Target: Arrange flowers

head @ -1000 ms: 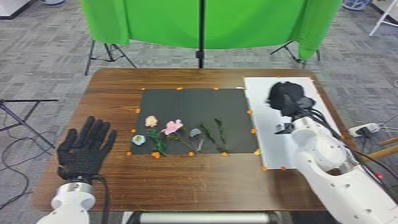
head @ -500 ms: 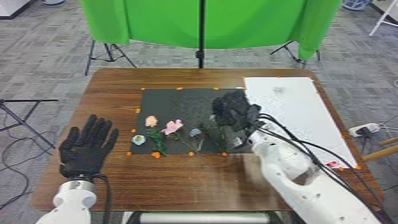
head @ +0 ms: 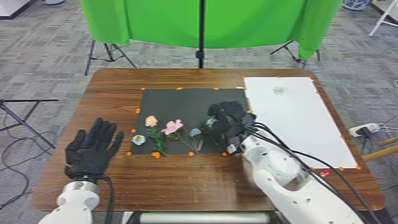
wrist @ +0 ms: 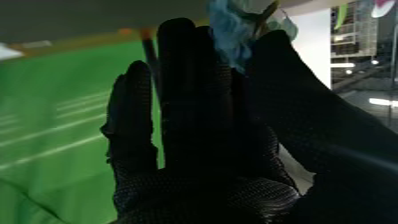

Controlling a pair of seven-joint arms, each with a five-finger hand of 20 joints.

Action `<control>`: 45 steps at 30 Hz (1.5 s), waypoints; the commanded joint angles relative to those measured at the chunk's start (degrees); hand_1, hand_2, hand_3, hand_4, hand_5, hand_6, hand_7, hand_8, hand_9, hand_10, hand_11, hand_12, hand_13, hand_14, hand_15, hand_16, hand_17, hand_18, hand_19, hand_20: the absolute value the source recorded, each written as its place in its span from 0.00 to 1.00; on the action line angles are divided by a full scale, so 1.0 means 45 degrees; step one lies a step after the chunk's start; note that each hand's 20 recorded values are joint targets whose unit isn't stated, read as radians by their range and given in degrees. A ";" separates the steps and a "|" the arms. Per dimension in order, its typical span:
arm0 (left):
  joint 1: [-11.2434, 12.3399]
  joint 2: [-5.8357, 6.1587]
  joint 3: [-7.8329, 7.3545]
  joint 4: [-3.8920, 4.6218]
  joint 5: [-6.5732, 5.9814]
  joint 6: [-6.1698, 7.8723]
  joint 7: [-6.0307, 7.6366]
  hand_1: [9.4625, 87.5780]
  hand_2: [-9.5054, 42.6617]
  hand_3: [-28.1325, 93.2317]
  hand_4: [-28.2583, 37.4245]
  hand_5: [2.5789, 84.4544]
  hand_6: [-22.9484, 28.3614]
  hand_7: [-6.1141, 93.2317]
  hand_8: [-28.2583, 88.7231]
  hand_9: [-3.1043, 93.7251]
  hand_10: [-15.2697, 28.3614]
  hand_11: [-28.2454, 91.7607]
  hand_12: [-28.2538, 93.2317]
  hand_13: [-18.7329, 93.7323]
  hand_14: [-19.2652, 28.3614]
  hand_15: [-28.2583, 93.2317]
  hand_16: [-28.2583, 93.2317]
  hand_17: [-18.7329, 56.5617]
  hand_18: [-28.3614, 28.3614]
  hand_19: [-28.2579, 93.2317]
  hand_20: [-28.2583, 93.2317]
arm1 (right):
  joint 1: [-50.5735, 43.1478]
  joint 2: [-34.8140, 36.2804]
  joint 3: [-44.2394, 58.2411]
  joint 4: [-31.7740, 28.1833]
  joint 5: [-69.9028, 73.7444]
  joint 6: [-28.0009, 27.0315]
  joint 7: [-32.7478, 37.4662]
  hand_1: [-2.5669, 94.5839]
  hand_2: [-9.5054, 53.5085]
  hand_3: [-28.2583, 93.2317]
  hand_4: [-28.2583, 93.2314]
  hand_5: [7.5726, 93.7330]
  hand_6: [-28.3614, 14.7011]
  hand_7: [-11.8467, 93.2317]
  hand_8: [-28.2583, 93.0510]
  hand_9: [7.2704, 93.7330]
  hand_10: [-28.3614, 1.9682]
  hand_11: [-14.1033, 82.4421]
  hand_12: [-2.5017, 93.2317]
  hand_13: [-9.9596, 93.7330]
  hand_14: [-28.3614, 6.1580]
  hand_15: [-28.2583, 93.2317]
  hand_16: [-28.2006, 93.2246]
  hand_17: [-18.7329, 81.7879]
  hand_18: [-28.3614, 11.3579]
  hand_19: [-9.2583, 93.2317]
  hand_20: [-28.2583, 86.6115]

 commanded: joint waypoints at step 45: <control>0.0074 -0.0064 0.0360 -0.0051 0.0042 0.0113 0.0379 0.24 0.51 0.89 0.00 0.61 0.65 0.23 0.15 0.50 0.73 0.47 0.33 0.47 0.76 0.61 0.16 0.15 0.75 0.56 0.35 | 0.5699 -0.0846 0.2784 0.6936 0.0017 -0.5179 0.2362 0.41 0.00 0.95 0.00 0.33 0.62 0.27 0.12 0.31 0.42 0.23 0.14 0.37 0.40 0.34 0.34 0.34 0.28 0.54 0.35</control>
